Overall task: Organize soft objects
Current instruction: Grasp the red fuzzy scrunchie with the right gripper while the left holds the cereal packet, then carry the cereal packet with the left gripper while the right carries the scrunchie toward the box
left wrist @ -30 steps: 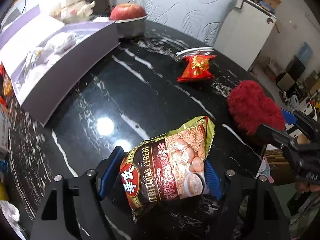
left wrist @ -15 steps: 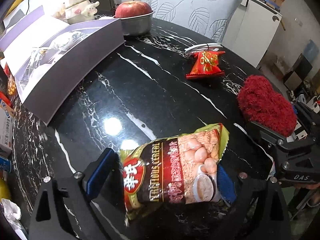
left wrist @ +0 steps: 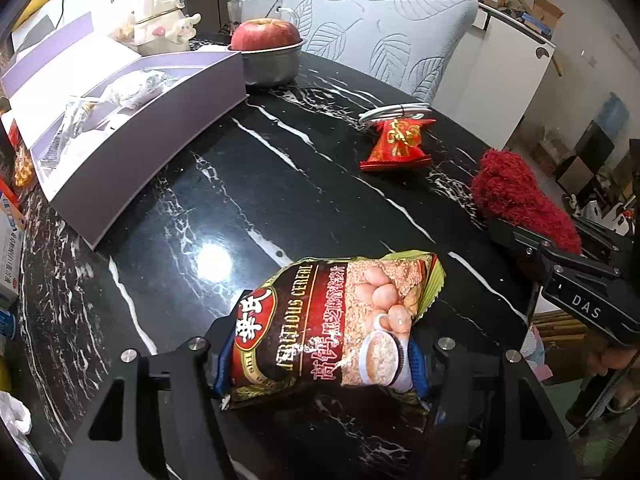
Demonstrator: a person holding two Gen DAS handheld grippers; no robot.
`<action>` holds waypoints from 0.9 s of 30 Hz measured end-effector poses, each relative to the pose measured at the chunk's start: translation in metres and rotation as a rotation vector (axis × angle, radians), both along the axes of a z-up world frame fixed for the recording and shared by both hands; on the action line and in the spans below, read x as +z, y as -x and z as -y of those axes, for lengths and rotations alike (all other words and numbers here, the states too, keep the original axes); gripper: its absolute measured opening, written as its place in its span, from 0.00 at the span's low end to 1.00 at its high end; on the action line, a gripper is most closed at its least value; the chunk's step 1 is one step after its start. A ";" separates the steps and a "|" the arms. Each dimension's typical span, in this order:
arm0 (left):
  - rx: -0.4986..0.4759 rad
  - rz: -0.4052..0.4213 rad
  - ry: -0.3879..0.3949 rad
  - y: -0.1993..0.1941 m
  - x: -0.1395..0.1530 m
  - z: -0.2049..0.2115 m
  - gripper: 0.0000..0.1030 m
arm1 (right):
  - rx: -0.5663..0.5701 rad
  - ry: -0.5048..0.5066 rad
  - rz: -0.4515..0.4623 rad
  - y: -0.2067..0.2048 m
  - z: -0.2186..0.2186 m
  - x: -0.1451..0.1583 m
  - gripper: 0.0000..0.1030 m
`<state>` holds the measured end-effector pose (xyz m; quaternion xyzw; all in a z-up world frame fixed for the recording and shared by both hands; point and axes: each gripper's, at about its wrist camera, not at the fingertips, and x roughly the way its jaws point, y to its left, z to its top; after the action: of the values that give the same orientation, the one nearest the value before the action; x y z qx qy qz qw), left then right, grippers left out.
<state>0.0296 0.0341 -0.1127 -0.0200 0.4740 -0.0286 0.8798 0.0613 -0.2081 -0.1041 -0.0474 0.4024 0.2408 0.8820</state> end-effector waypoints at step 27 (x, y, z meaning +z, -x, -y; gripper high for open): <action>0.179 0.066 0.021 0.078 0.018 -0.041 0.62 | 0.248 -0.041 -0.010 0.056 -0.054 0.009 0.37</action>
<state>-0.0486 0.0754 -0.0943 -0.0706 0.4408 0.0446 0.8937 0.0055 -0.1543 -0.0950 -0.0776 0.3929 0.3563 0.8442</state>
